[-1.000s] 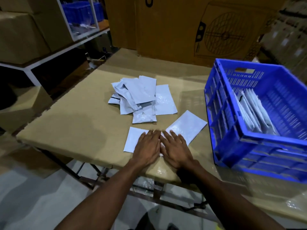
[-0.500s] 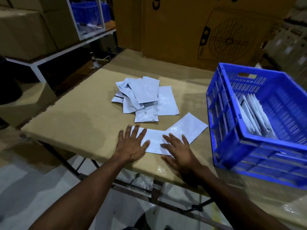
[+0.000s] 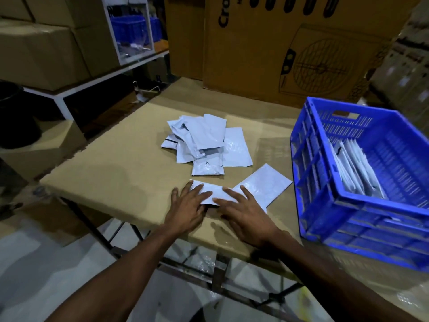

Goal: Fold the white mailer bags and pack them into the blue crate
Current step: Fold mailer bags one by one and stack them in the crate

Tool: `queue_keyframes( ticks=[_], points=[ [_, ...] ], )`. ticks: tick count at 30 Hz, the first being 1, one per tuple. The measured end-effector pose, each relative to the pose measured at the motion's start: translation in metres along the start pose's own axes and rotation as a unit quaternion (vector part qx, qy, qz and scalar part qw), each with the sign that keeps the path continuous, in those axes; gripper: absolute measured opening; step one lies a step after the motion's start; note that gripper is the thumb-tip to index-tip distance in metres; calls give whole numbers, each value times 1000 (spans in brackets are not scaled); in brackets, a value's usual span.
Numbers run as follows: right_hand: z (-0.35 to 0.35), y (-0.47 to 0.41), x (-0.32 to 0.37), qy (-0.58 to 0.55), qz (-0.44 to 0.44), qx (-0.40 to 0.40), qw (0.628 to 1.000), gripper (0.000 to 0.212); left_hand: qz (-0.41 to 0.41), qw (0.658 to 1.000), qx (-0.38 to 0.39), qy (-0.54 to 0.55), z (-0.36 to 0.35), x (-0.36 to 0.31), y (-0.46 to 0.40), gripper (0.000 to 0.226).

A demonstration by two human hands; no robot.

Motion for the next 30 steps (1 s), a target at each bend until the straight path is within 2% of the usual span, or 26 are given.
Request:
queue_keyframes(
  ticks=[3, 5, 8, 10, 11, 13, 16, 20, 22, 27, 30],
  points=[
    [-7, 0, 9, 84, 84, 73, 990, 21, -8, 999, -17, 42, 1, -1, 0, 62],
    [-13, -3, 3, 145, 78, 137, 977, 28, -4, 997, -31, 75, 1, -3, -2, 60],
    [-12, -13, -10, 135, 58, 166, 975, 25, 12, 988, -90, 123, 5, -6, -5, 56],
    [0, -27, -15, 141, 18, 180, 973, 17, 61, 974, -139, 167, 11, -9, -7, 72],
    [11, -34, -19, 146, -13, 179, 973, 17, 95, 971, -132, 177, 12, -12, -6, 85],
    [35, -51, -32, 133, -90, 162, 974, 22, 121, 974, -115, 153, 10, -17, -6, 97],
    [80, -79, -60, 66, -186, 94, 976, 40, 99, 986, -104, 89, -2, -24, -7, 94],
    [135, -93, -101, 20, -271, -46, 961, 34, 70, 996, -46, 33, -20, -45, -14, 92],
    [158, -90, -118, -13, -321, -71, 945, 32, 39, 999, -17, 23, -29, -57, -20, 89],
    [221, -78, -147, 89, -297, -80, 947, 35, 10, 999, 46, -15, -51, -93, -36, 85],
    [255, -66, -162, 174, -286, -73, 939, 44, -28, 996, 36, -71, -56, -120, -43, 71]
  ],
)
Point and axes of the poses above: each hand's wrist, its own y-axis away from the middle knuckle, its own z-axis out of the back of the hand, x = y × z, the point moved 3 cm from there along -y, towards the middle knuckle, and after that the axes turned 7 degrees about -x, right-handed, at the moved point
